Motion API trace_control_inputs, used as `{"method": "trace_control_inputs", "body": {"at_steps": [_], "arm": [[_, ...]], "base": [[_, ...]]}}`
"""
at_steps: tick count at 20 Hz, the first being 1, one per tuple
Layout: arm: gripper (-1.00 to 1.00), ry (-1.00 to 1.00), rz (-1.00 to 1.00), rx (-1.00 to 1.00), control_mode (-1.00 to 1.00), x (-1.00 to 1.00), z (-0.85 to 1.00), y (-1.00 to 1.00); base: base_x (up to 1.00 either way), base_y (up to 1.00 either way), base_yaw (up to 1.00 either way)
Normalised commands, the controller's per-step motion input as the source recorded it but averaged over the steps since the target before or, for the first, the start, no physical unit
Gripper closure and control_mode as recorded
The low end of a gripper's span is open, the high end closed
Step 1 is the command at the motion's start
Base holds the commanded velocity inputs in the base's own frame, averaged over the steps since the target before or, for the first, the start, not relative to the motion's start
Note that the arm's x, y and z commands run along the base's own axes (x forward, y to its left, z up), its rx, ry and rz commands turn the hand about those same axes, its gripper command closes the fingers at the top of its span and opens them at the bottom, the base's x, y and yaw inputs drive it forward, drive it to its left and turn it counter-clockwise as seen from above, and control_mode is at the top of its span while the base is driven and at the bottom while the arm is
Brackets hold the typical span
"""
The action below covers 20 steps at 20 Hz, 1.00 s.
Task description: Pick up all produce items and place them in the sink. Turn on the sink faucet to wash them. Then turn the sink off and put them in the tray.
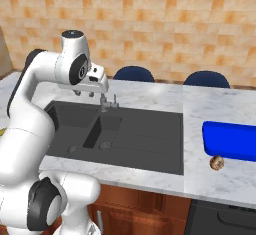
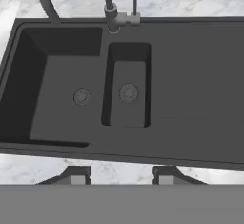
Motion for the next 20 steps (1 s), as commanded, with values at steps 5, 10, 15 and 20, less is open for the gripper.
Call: {"method": "trace_control_inputs", "body": {"at_steps": [5,10,15,20], "arm": [[-1.00,0.01,0.00,0.00,-1.00,-0.11,-0.01,0.07],[-1.00,0.04,0.00,0.00,-1.00,-0.18,-0.20,0.37],[-1.00,0.00,-0.01,0.00,-1.00,-0.40,-0.13,0.54],[-1.00,0.00,-0.04,0.00,-1.00,-0.40,-0.19,0.67]], "base": [[0.00,0.00,0.00],[0.00,0.00,0.00],[0.00,0.00,0.00],[0.00,0.00,0.00]]}}
